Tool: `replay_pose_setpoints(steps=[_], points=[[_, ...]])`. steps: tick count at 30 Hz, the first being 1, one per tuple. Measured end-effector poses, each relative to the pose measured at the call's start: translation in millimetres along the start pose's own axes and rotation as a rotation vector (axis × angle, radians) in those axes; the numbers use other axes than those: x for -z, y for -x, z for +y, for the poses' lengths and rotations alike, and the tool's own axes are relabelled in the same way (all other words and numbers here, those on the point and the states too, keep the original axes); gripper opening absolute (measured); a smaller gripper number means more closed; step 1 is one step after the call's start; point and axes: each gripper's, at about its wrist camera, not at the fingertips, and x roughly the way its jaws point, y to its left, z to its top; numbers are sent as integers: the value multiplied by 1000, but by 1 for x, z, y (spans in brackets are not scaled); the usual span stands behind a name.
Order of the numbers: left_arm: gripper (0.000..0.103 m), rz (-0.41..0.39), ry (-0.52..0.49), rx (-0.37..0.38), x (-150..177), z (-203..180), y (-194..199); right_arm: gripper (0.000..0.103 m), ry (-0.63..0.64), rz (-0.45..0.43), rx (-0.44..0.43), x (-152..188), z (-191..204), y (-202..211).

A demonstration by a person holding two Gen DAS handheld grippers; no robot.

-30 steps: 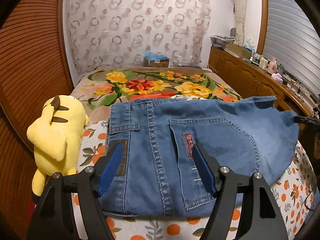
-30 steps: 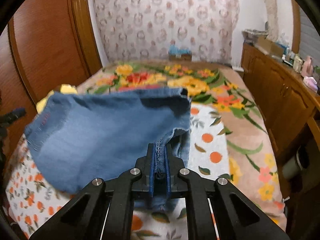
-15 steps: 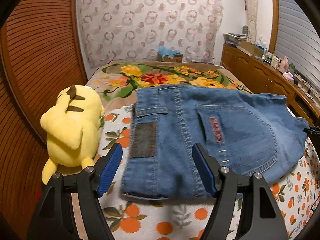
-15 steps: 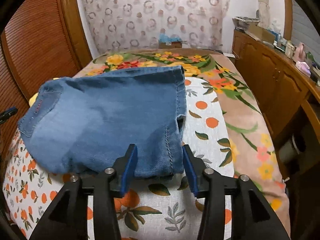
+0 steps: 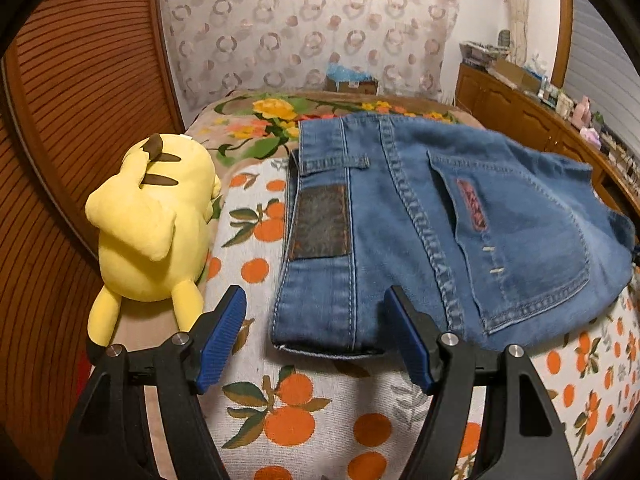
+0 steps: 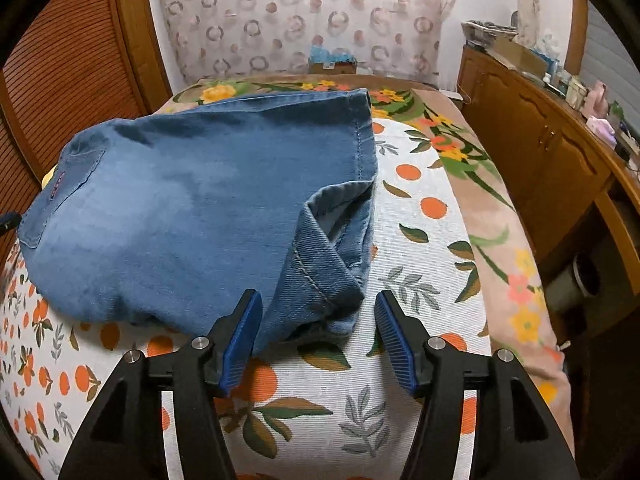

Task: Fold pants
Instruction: 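Grasp the leg cuff with right gripper while left gripper grasps the waistband, lift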

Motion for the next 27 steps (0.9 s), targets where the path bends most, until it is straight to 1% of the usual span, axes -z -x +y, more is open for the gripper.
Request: replay_pose_setpoints(steps=[6,10,13,16,17,18,19,21,22,24,25,26,27], points=[[73,26,12,8,5,2,-8,61,15,-7,-5,4,2,-2],[73,28,19,10,6,2,-9,61,23,-15,-5,7,5,-2],[73,29,24,13,6,3,-9,54,34,-19,-3,7,7,-4],[73,27,29,15,6,4,-10,39,40,-22,-12,6,8,-5],[73,25,32,16,7,4,-10,28,44,-22,-23,6,9,-5],[73,24,34,16,7,4,-10,23,53,-21,-40,6,10,-5],[73,22,36,17,8,4,-11,22,64,-22,-43,6,13,-5],[65,21,41,37,8,4,-10,21,85,-33,-35,8,18,-6],[58,23,51,67,8,5,-10,21,88,-37,-38,8,18,-6],[54,20,54,69,9,2,-9,20,82,-40,-45,10,17,-7],[48,19,52,76,9,1,-8,20,80,-40,-50,10,16,-7],[39,16,53,78,8,0,-7,20,79,-39,-54,10,15,-7],[35,13,52,75,8,-2,-6,19,79,-38,-58,10,13,-7]])
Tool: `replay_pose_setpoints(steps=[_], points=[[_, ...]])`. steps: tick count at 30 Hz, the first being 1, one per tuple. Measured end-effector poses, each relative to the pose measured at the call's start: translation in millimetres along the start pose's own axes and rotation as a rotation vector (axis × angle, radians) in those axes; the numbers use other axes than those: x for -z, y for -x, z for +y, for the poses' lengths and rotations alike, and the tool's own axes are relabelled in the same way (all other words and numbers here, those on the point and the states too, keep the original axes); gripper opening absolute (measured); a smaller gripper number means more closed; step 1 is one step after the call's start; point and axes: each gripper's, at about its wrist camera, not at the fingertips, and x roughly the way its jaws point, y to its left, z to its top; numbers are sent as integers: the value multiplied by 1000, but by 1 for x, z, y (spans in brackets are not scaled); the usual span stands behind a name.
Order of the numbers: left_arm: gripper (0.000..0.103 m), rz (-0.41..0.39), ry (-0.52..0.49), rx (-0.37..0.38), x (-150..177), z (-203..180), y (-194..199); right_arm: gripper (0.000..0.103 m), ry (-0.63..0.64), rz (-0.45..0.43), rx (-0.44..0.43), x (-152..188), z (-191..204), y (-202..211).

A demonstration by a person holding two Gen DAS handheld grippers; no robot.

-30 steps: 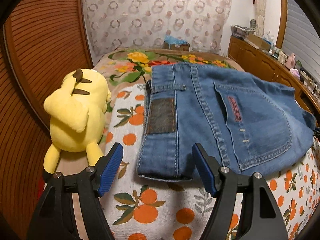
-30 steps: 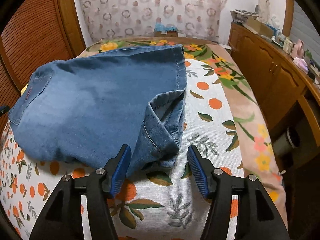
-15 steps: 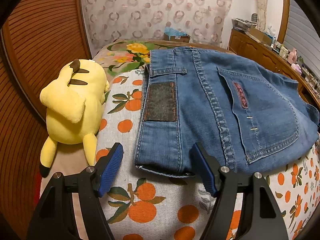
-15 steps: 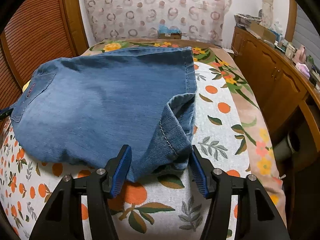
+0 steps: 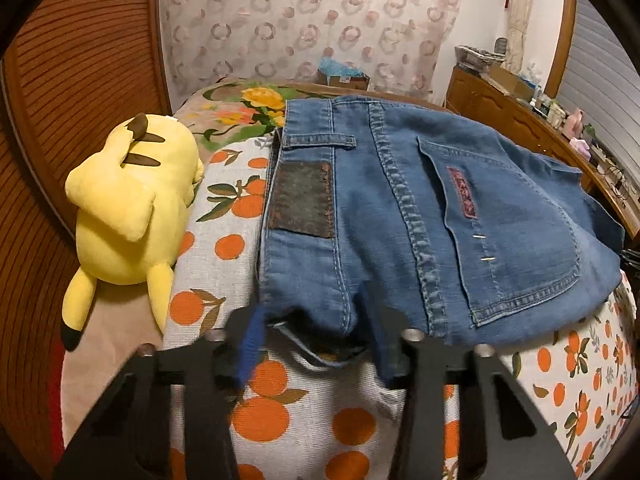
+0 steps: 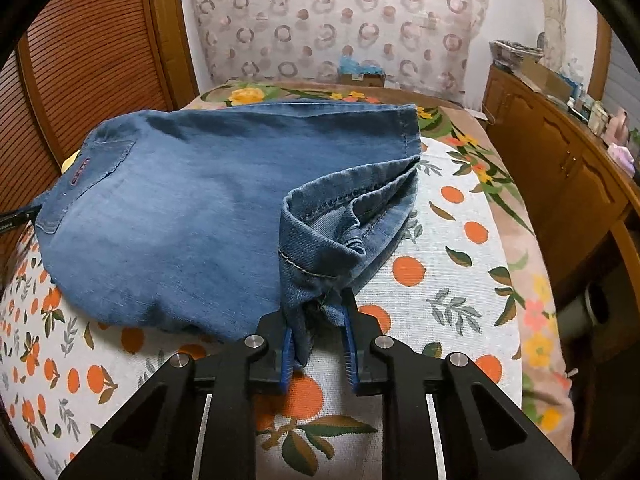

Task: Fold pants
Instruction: 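Grasp the leg cuff with right gripper while left gripper grasps the waistband, lift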

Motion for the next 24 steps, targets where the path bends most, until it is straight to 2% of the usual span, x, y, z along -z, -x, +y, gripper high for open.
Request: replay_pose_setpoints(steps=[2,4,16,21,24], points=[[20,-8,-8,-22,-1,-4,3,17,4,0,-6,-1,-2,0],[16,-30,-20,-49,-2,-8,8,15,5,-13,-5,-3,0,1],[13,-216,-32,-52,-22,-19,83,11,-23,-189,6,-13,-13,63],[12,-264,-21,-55,-14,-15,114,11,-7,-245,11,-3,-8,95],[12,-278,-19,-55,2,-13,135,11,0,-269,3,14,-6,112]])
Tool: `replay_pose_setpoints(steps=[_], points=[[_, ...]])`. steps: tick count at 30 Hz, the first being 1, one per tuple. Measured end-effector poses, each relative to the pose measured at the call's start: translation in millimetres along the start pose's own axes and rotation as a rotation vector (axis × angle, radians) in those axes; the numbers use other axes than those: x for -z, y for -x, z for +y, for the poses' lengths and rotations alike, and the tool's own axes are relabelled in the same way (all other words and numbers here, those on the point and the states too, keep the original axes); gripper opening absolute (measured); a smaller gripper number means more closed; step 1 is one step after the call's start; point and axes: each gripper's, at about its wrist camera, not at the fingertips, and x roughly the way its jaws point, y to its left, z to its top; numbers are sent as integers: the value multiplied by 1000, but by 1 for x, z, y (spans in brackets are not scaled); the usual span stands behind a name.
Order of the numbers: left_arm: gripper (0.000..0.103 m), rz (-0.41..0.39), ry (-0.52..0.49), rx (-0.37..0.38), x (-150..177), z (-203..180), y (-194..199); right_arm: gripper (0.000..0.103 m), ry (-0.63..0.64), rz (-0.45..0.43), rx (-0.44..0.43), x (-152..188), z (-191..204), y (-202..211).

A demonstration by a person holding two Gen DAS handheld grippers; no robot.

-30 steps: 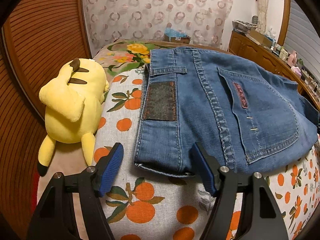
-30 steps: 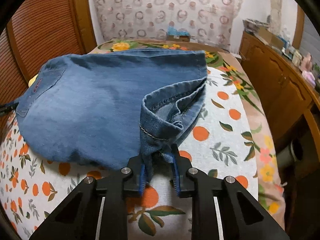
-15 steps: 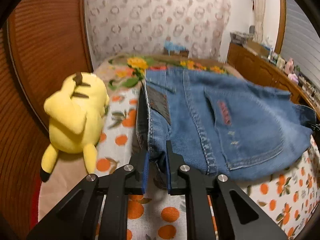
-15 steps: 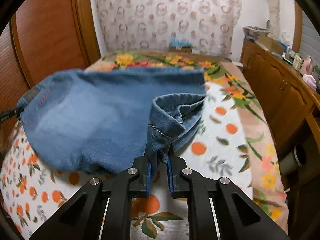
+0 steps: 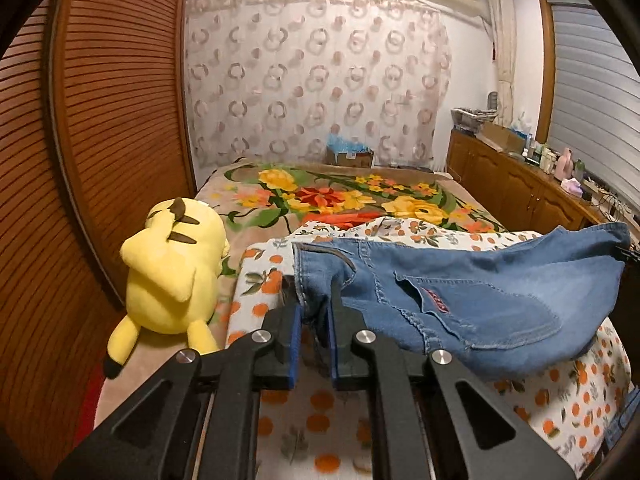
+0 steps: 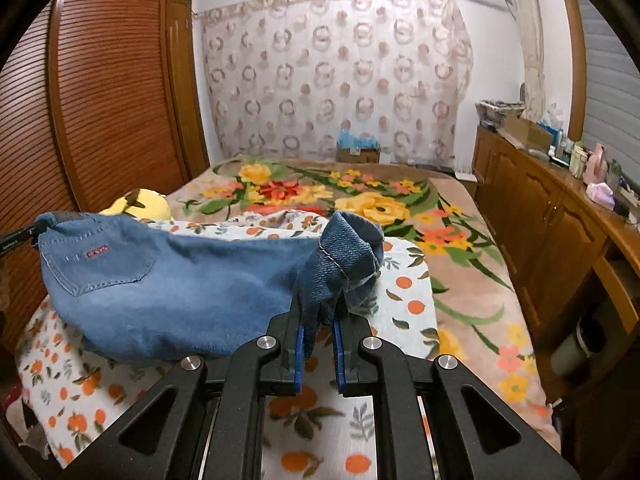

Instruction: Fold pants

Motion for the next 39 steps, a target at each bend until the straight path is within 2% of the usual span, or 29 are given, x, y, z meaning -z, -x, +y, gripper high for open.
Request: replay_pose_setpoints(steps=[6,10,16,19,25,28,32,34,36,37,39], points=[[12,-7,0,28,31,-5,43,11,5,-17,-30,34,1,42],[12,31,13,54,59,-11,59,11,-31,-10,-50,61,-10,64],[12,119,23,39,99,-17,53,11,-85,56,-58,97,-20,60],[12,145,47,42,108,-12,49,11,-129,56,-69,102,-28,55],[14,177,16,22,118,-19,46,12,-176,77,-71,108,-30,48],[23,177,15,22,119,-21,47,17,-181,85,-67,103,-25,48],[45,158,6,41,117,-22,51,21,-186,86,-60,103,-22,54],[48,143,-2,50,114,-26,56,23,-185,86,-49,104,-20,56],[59,126,-18,55,110,-31,60,25,-187,85,-39,106,-18,60],[70,117,-22,60,108,-35,62,26,-186,84,-35,107,-18,61],[77,99,-33,72,104,-42,65,29,-187,80,-24,109,-17,64]])
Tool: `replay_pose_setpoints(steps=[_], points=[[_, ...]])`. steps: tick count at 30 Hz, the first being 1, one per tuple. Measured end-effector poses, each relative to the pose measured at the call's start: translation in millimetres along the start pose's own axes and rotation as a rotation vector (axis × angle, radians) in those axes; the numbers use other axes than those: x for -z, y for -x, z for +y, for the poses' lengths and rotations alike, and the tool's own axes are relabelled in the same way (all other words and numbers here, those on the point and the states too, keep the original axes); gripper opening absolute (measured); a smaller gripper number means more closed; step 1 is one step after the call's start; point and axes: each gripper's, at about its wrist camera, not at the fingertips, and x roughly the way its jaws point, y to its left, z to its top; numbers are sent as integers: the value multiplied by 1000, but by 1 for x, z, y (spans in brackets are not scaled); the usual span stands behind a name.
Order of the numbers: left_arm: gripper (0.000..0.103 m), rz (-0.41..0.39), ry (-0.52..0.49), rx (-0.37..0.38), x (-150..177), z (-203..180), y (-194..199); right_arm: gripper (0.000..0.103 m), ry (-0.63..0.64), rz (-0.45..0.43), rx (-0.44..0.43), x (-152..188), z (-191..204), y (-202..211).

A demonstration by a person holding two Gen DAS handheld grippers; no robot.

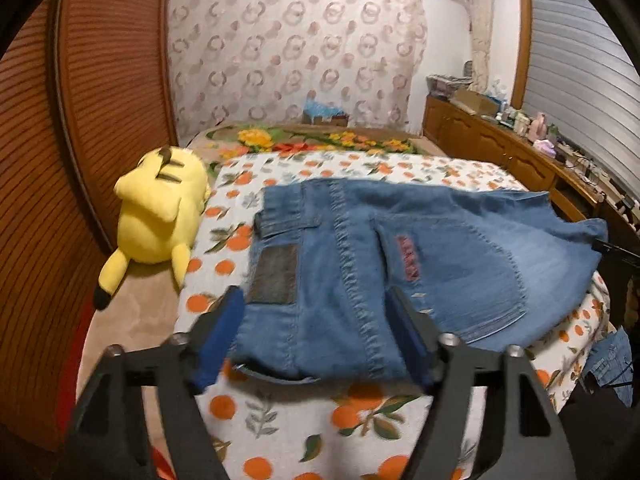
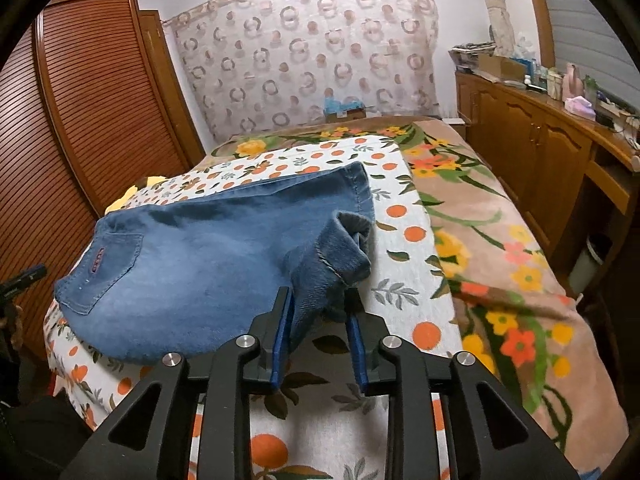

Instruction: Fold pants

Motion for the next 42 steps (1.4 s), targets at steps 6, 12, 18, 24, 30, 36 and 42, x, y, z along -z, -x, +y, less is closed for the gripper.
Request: replay_pose_setpoints(steps=[6,12,18,24,30,36,42], points=[[78,-13,-36,42,-15,-28,-6,32,-1,-26,4,5,-2,11],[78,-26,-50,92,-28,-58,-18,32,9,-41,1,7,-2,14],[78,-16,-76,119,-37,-84,-30,32,18,-29,13,7,-3,10],[78,-10,-87,123,-43,-101,-38,32,-2,-8,16,6,-11,4],[78,-3,-104,134,-43,-113,-41,32,-20,16,27,6,-19,-2],[78,4,-115,140,-42,-119,-43,32,-29,28,29,4,-22,-5],[78,22,-122,146,-38,-125,-48,32,-28,41,37,4,-24,-8]])
